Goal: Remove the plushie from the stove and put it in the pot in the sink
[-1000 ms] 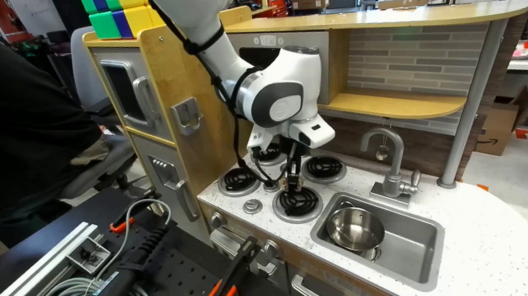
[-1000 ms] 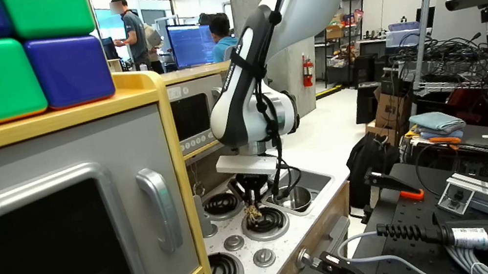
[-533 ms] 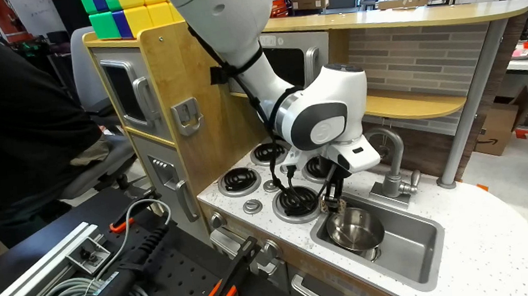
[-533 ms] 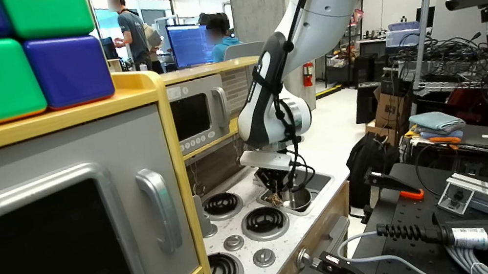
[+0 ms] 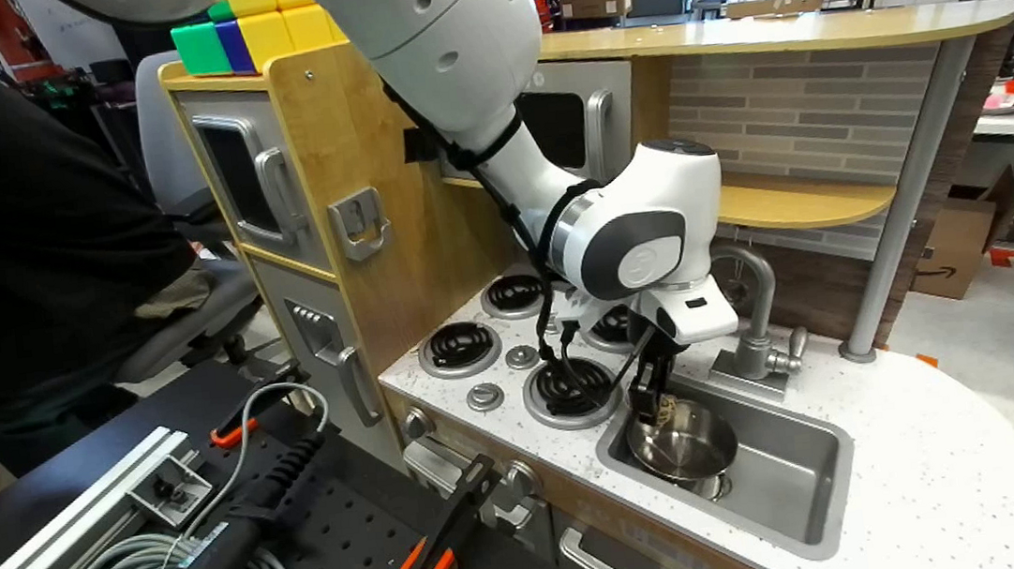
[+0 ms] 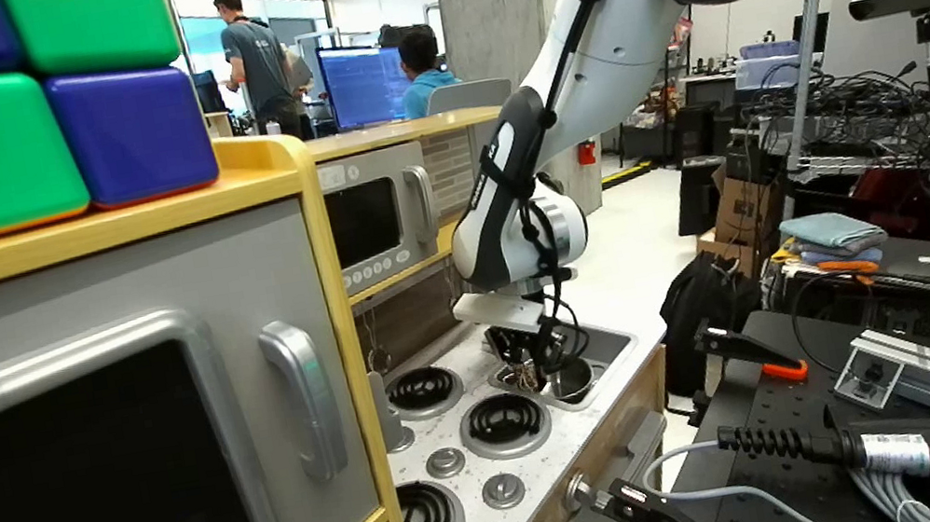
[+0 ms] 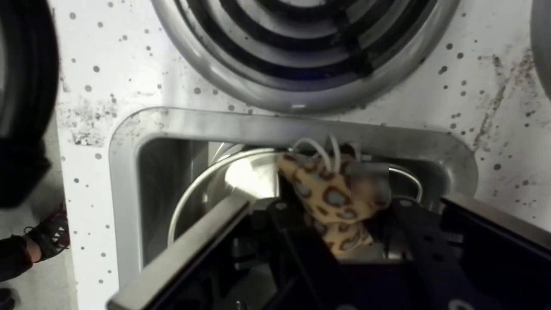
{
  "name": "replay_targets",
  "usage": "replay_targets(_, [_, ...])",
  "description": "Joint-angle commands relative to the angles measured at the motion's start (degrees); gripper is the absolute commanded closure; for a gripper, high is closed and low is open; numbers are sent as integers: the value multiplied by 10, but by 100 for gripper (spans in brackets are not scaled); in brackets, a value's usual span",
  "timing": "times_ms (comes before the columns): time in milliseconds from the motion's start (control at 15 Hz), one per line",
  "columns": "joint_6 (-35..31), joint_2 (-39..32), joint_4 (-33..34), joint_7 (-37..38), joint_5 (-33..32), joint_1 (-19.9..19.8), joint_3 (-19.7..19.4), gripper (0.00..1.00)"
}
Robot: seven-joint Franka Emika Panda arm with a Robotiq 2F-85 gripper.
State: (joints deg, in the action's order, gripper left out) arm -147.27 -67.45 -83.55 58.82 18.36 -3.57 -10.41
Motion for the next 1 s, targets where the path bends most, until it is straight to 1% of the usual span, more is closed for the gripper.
replay_targets(0, [24, -14, 33, 18, -3, -6, 6, 27])
replay_targets(133, [20, -4, 25, 11, 0, -12, 12, 12])
replay_targets(267, [20, 4, 18, 4, 2, -16, 17, 1])
replay_targets(400, [22, 21, 3, -14, 5, -23, 33, 0])
replay_targets(667, [-3, 95, -93, -106, 16, -35, 86, 0])
replay_targets(733, [18, 110, -111, -114, 18, -33, 92, 0])
replay_targets(933, [65, 150, -160, -129, 12, -21, 94, 0])
